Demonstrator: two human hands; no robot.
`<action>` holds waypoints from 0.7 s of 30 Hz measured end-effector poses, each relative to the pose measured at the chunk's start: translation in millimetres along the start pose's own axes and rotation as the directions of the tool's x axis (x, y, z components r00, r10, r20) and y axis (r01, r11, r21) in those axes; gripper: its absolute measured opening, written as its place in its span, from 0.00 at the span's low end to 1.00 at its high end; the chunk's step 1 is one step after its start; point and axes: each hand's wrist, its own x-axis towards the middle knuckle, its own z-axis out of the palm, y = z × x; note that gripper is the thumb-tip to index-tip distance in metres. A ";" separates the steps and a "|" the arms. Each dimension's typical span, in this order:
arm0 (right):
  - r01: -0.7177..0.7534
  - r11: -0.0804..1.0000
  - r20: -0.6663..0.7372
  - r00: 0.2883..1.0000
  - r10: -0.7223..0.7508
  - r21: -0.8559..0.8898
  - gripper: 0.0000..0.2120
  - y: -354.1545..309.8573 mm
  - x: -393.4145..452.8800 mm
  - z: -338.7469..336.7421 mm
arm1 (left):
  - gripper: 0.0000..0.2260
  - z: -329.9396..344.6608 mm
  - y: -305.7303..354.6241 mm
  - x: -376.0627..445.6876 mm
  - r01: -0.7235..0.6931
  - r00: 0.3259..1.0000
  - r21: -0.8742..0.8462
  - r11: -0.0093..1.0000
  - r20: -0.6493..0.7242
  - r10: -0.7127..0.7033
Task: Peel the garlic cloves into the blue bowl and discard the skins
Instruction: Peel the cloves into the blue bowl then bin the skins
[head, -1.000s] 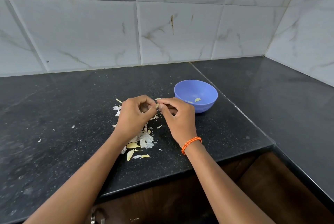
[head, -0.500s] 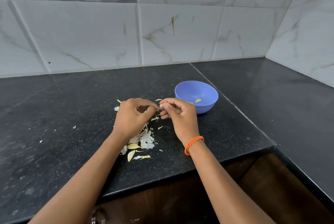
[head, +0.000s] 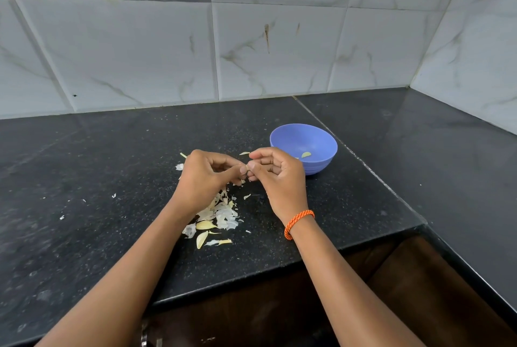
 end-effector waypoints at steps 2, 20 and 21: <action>0.000 1.000 0.022 1.000 0.000 0.018 0.06 0.9 0.1 -0.7 | 0.03 1.0 -0.2 -0.6 0.011 1.000 -0.014 1.000 0.012 -0.011; -0.120 0.980 0.078 0.991 0.109 0.156 0.08 -1.5 -1.9 0.5 | 0.08 0.1 -9.3 3.1 -0.022 0.996 0.181 0.983 -0.084 0.038; -0.122 0.981 0.079 0.991 0.111 0.151 0.07 -0.8 -2.0 0.8 | 0.09 -1.1 -10.7 3.3 0.000 0.996 0.192 0.981 -0.091 0.018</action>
